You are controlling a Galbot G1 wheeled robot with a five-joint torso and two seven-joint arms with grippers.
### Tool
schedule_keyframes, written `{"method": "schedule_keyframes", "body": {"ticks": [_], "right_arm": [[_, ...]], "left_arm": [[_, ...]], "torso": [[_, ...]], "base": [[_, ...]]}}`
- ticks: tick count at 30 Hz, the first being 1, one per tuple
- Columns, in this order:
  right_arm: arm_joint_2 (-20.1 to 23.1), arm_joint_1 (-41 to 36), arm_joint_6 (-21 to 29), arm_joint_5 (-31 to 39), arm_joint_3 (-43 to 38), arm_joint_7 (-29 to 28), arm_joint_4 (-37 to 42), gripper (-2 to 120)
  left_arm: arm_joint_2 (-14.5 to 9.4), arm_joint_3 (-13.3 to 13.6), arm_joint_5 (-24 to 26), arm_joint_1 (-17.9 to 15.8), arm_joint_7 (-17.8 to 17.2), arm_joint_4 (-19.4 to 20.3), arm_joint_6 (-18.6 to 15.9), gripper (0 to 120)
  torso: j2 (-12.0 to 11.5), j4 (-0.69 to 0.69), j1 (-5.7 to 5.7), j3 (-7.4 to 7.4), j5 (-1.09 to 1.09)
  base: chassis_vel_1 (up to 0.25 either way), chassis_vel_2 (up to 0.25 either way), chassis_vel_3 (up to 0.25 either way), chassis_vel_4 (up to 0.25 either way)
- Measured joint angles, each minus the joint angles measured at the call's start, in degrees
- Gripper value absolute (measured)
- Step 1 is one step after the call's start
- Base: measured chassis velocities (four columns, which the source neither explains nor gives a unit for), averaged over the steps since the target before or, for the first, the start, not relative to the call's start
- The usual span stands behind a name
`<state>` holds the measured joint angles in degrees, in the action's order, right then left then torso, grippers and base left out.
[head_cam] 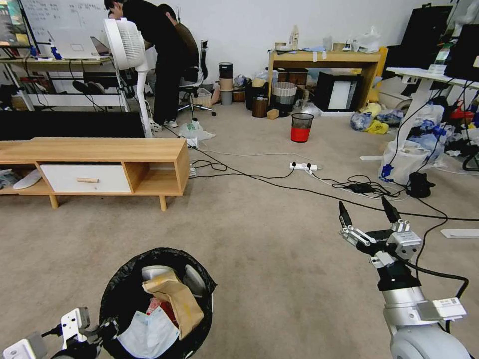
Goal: Pick up the trash bin and place the garbage on the floor into it.
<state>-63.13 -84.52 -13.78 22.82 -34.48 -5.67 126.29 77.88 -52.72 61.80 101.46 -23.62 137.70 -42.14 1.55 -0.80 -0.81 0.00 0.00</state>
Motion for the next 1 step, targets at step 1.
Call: {"method": "schedule_keyframes", "body": {"ticks": [1], "right_arm": [[-0.1, -0.1, 0.0, 0.0, 0.0, 0.0, 0.0, 100]], "left_arm": [[0.0, 0.0, 0.0, 0.0, 0.0, 0.0, 0.0, 0]], "torso": [[0.0, 0.00, 0.00, 0.00, 0.00]], "base": [[0.000, 0.000, 0.000, 0.000]]}}
